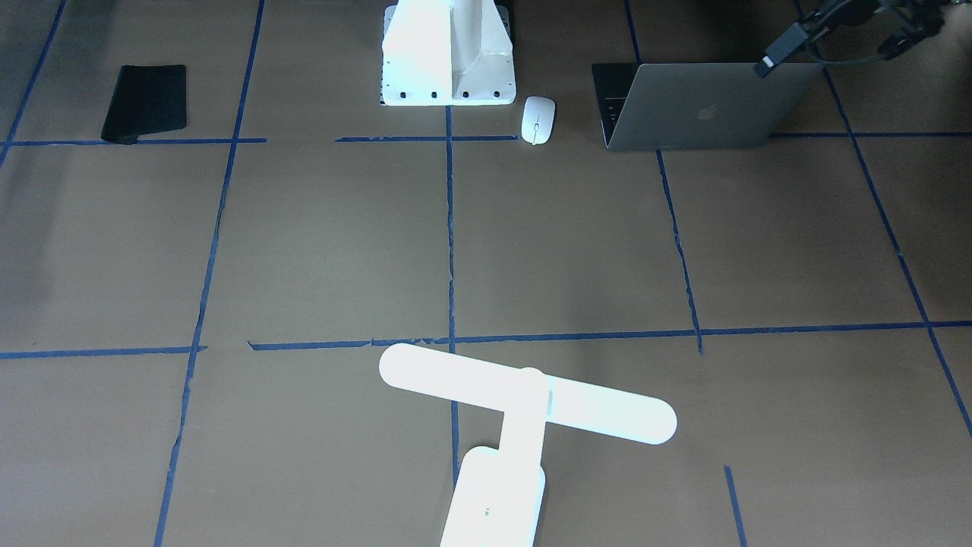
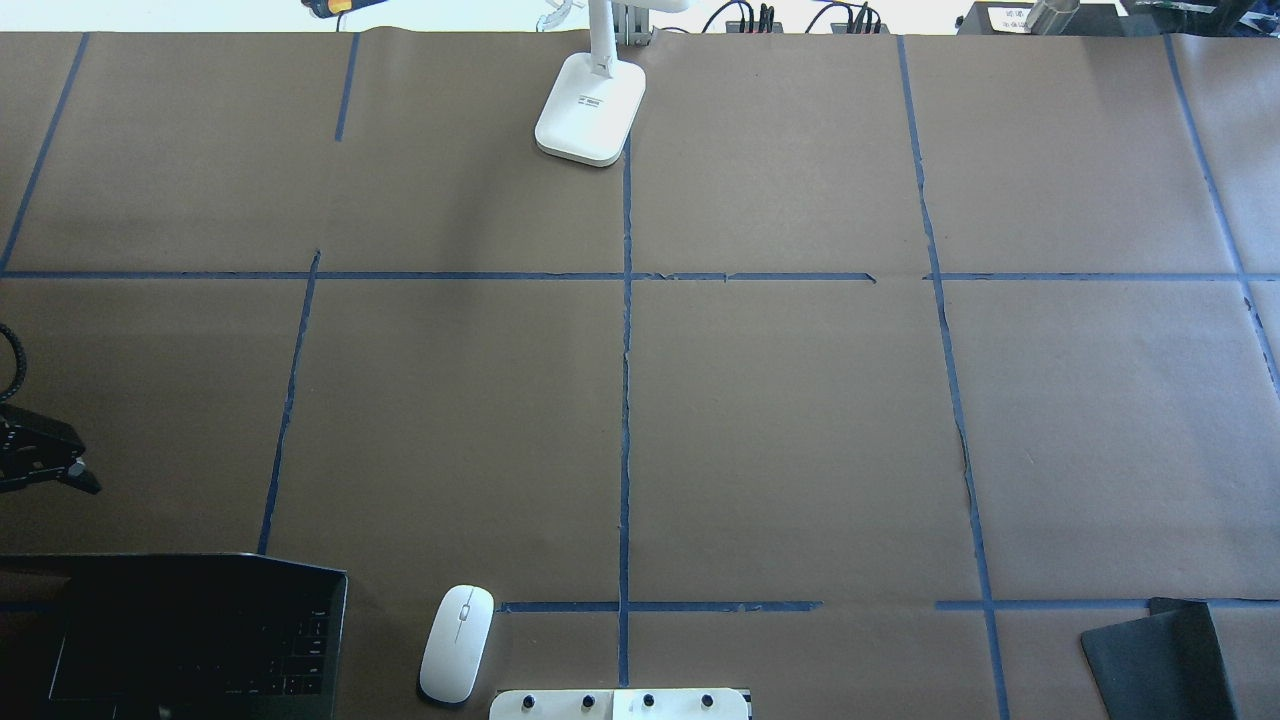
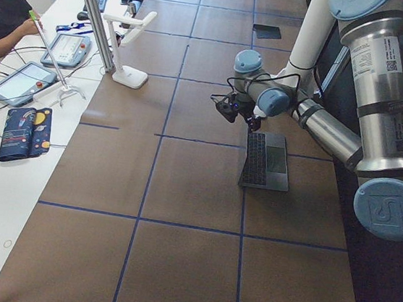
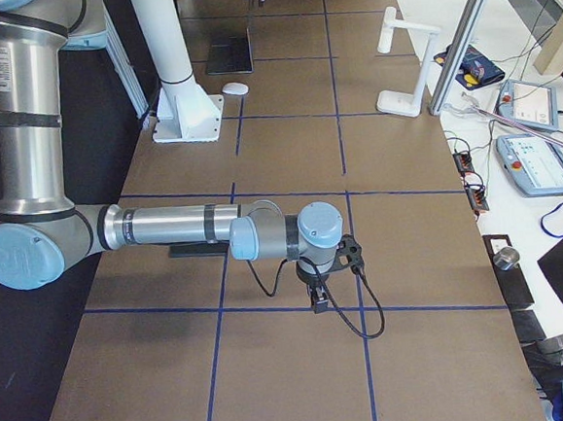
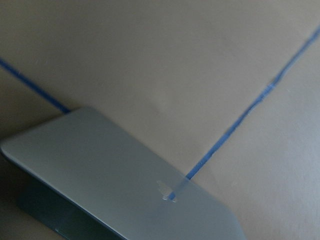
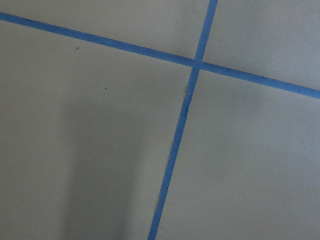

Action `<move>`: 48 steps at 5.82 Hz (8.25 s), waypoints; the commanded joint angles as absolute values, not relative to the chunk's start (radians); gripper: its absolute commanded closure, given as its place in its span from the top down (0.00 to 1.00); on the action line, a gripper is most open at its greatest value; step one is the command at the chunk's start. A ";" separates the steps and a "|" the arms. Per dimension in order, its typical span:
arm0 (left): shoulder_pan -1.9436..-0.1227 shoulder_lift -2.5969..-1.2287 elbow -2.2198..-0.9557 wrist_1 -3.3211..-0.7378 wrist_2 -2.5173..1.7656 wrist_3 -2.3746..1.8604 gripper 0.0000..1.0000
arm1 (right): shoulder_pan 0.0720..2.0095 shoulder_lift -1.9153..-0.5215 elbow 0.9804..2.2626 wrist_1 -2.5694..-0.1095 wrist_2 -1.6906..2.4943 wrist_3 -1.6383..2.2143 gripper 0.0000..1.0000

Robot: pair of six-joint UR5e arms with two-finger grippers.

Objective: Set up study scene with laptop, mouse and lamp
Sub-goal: 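Reach the left gripper down and grasp the grey laptop's edge, then carry the grey laptop with the left gripper to the table center, then push the laptop lid upward with the left gripper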

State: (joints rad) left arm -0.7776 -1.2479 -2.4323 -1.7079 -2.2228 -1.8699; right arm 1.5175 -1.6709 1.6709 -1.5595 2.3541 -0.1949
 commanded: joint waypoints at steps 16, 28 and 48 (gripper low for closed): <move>-0.492 -1.204 -2.479 -1.709 -1.848 -2.626 0.00 | 1.517 -1.689 1.666 -1.560 2.436 -0.192 1.00; -0.793 -2.361 -1.742 -1.382 -1.861 -2.447 0.00 | 1.505 -1.675 1.585 -1.559 2.476 -0.192 1.00; -0.707 -2.674 -1.371 -1.460 -1.733 -2.608 0.56 | 1.488 -1.638 1.522 -1.469 2.496 -0.178 1.00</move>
State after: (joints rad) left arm -0.6990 -2.6731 -1.3594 -1.4593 -1.7273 -2.6135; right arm 1.4956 -1.6411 1.5272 -1.5228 2.4916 -0.1871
